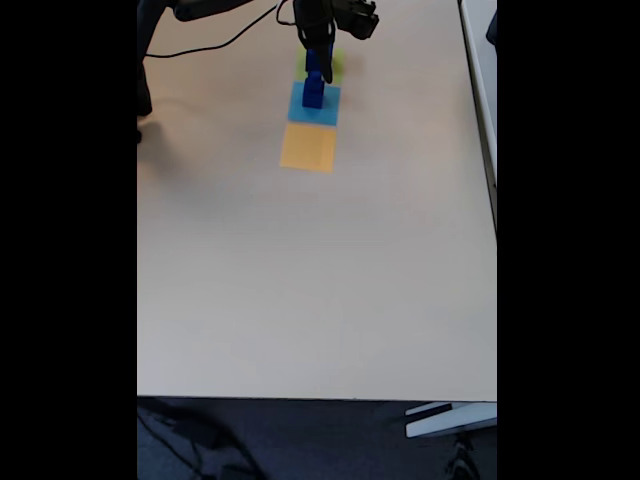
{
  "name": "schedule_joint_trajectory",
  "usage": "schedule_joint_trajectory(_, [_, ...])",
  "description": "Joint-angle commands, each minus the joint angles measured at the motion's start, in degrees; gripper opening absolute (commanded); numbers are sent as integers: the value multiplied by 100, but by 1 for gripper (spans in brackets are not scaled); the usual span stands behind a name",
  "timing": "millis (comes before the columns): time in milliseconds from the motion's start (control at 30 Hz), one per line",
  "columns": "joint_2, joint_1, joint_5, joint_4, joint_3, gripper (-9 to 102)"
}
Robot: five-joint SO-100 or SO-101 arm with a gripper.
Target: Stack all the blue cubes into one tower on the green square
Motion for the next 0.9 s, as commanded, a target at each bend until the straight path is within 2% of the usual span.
schedule_joint_trajectory(0, [475,88,-62,26,-35,32])
schedule_joint_trajectory(867, [202,229,-158,0,141,31])
